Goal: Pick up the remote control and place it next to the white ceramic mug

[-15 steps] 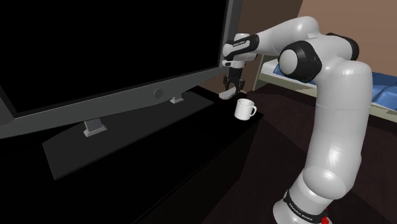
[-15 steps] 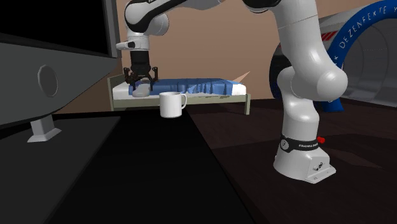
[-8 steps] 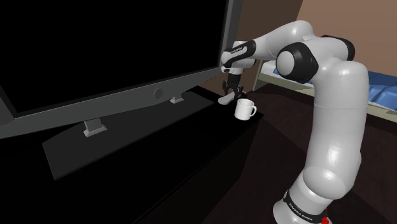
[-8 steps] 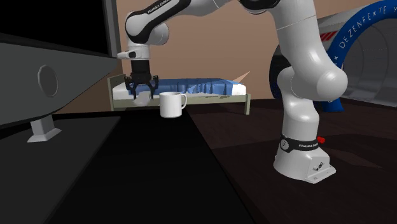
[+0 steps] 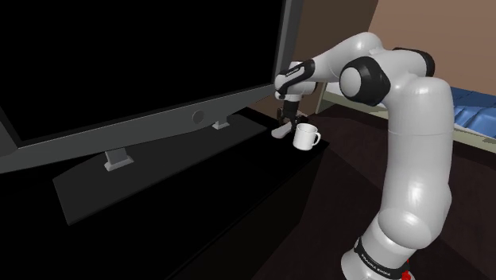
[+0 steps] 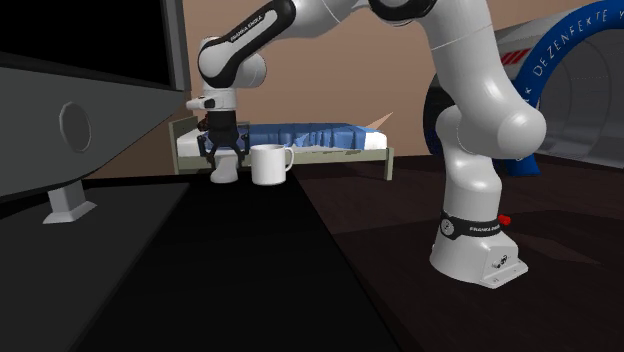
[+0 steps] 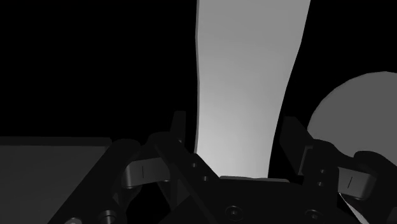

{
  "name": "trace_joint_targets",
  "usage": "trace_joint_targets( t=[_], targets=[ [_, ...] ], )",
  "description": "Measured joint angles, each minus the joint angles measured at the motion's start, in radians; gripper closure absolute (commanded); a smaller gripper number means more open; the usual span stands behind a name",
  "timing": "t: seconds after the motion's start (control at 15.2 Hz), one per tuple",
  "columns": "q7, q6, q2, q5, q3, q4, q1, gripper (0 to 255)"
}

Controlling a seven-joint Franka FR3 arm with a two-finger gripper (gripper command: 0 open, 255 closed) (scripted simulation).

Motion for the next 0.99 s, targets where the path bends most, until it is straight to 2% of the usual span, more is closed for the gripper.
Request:
trace_joint_targets(
  t=[0.59,0.66,0.99],
  targets=[
    [-0.007,0.039,0.019,0.011,0.006,-0.021,-0.003,255],
    [-0.007,0.039,0.019,0.011,0.006,-0.021,-0.003,0],
    [-0.007,0.039,0.019,0.011,0.006,-0.02,-0.002,0]
  ],
)
